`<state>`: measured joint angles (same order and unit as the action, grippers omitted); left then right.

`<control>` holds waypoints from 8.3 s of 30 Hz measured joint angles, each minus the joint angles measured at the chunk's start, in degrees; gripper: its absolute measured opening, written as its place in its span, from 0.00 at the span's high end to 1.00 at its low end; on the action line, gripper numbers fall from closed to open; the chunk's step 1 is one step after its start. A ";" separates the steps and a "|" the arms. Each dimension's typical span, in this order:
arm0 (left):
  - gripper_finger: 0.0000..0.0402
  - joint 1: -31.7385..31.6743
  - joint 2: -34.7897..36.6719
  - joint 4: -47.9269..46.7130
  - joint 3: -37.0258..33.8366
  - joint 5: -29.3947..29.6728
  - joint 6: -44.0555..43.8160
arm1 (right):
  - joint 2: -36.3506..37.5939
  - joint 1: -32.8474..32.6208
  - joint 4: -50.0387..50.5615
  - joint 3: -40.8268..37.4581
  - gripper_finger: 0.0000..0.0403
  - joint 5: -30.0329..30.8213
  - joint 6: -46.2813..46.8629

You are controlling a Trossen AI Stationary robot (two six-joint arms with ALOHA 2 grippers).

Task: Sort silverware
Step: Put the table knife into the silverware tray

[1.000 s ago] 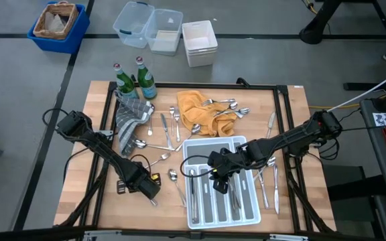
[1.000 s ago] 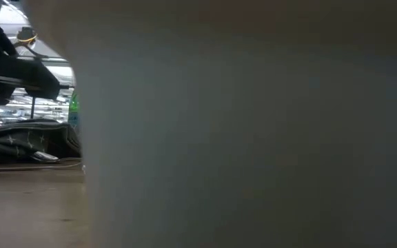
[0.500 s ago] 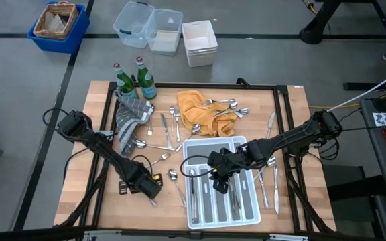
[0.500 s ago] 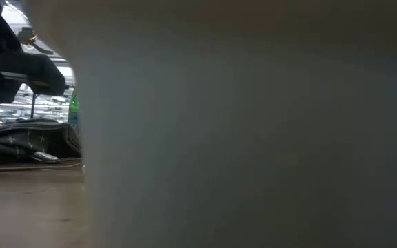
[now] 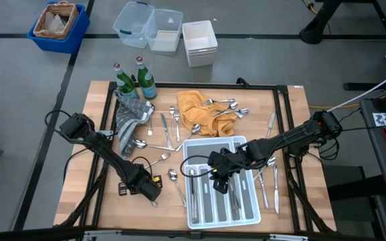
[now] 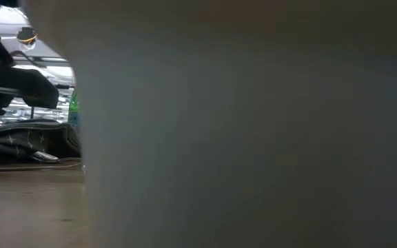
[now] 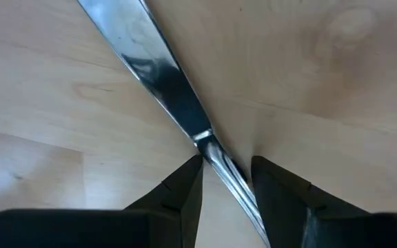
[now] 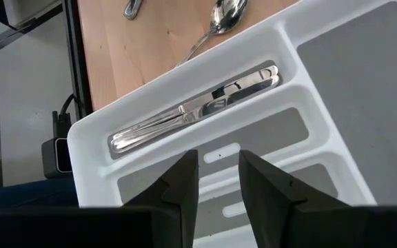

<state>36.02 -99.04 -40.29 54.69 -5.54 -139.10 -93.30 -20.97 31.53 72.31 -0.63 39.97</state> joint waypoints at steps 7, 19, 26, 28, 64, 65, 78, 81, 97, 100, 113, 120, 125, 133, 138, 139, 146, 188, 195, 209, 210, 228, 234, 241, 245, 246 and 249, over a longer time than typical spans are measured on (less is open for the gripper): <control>0.71 0.01 -0.86 0.24 0.12 0.31 -0.03 | 1.73 0.00 0.72 0.00 0.74 0.00 -1.91; 0.71 0.17 -0.99 -0.38 0.05 0.71 5.75 | 18.81 -0.68 15.58 0.00 0.74 15.24 -3.43; 0.74 0.17 -1.06 -0.94 0.01 0.85 5.80 | 29.97 -7.17 28.48 -1.26 0.74 33.76 3.03; 0.77 0.17 -1.06 -1.03 0.01 0.87 6.00 | 33.36 -9.06 30.38 -4.02 0.74 36.04 6.18; 0.95 0.19 3.23 9.76 -0.21 7.90 12.54 | 50.27 -13.53 -4.70 -47.01 0.74 35.55 16.79; 0.95 0.21 3.25 11.12 -0.19 8.68 13.18 | 50.25 -13.53 -4.69 -47.01 0.74 35.53 16.79; 0.94 -0.03 3.40 38.07 -0.04 26.37 19.48 | 50.25 -13.53 -4.68 -47.01 0.74 35.55 16.79; 0.94 -0.61 3.40 42.18 -0.02 29.18 21.56 | 50.25 -13.53 -4.45 -47.01 0.74 35.57 15.91; 0.93 -4.24 -4.23 54.55 3.84 32.14 32.68 | 50.29 -13.53 -4.28 -46.99 0.74 35.83 25.94; 0.93 -4.18 -5.81 54.46 4.58 31.61 32.73 | 50.47 -13.51 -4.16 -46.99 0.74 36.15 30.18; 0.92 -3.31 -9.20 54.15 4.66 27.38 30.64 | 55.92 -13.51 -3.98 -46.97 0.74 38.46 40.92; 0.92 -1.96 -10.17 53.69 4.66 26.45 29.91 | 61.35 -13.51 -2.72 -46.95 0.74 45.09 40.87; 0.92 -1.87 -10.17 51.67 4.66 26.46 30.01 | 63.53 -13.51 -2.58 -46.95 0.74 47.71 40.83; 0.82 -1.93 -10.15 50.44 4.66 24.48 32.73 | 63.84 -13.51 -2.55 -46.95 0.74 49.06 40.79; 0.76 -1.95 -10.11 50.40 4.70 24.37 32.82 | 63.82 -13.51 -2.49 -46.95 0.74 50.74 40.83; 0.76 -1.95 -10.10 50.41 4.71 24.37 32.62 | 63.82 -13.51 -2.49 -46.95 0.74 51.17 41.13; 0.76 -1.93 -8.30 49.78 4.60 23.48 35.85 | 63.82 -11.94 -0.86 -46.95 0.74 54.08 47.27; 0.76 -2.09 23.31 -4.73 4.58 27.66 64.88 | 46.31 56.19 19.57 -46.95 0.74 7.43 40.99; 0.76 -4.74 23.31 -4.74 4.58 27.76 66.34 | 39.68 63.49 19.58 -46.95 0.74 4.86 34.24; 0.76 -7.20 23.31 -4.70 4.58 27.71 67.56 | 33.40 71.04 16.23 -46.93 0.74 2.41 25.54; 0.76 -7.20 23.31 -4.70 4.58 27.71 67.57 | 33.40 71.04 15.92 -46.93 0.74 2.38 25.51; 0.76 -7.20 23.29 -4.70 4.58 27.67 67.55 | 33.47 70.90 15.87 -46.93 0.74 0.51 20.48; 0.76 -7.20 23.29 -4.70 4.58 27.67 67.55 | 35.54 70.88 14.84 -46.95 0.74 0.51 19.70; 0.76 -7.20 23.29 -4.69 4.58 27.65 67.53 | 37.12 70.82 15.65 -46.95 0.74 0.49 17.99; 0.76 -7.20 23.29 -4.70 4.58 27.65 67.53 | 36.79 70.82 15.99 -46.95 0.74 0.45 17.17; 0.76 -7.20 23.29 -4.68 4.58 27.65 67.53 | 36.79 70.82 15.90 -46.95 0.74 0.45 16.66; 0.76 -7.20 23.29 -4.70 4.58 27.66 67.53 | 36.79 70.82 15.89 -46.95 0.74 0.15 16.33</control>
<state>28.82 -75.75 -44.99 59.27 22.12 -71.57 -56.51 49.84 47.42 25.36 -0.48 56.29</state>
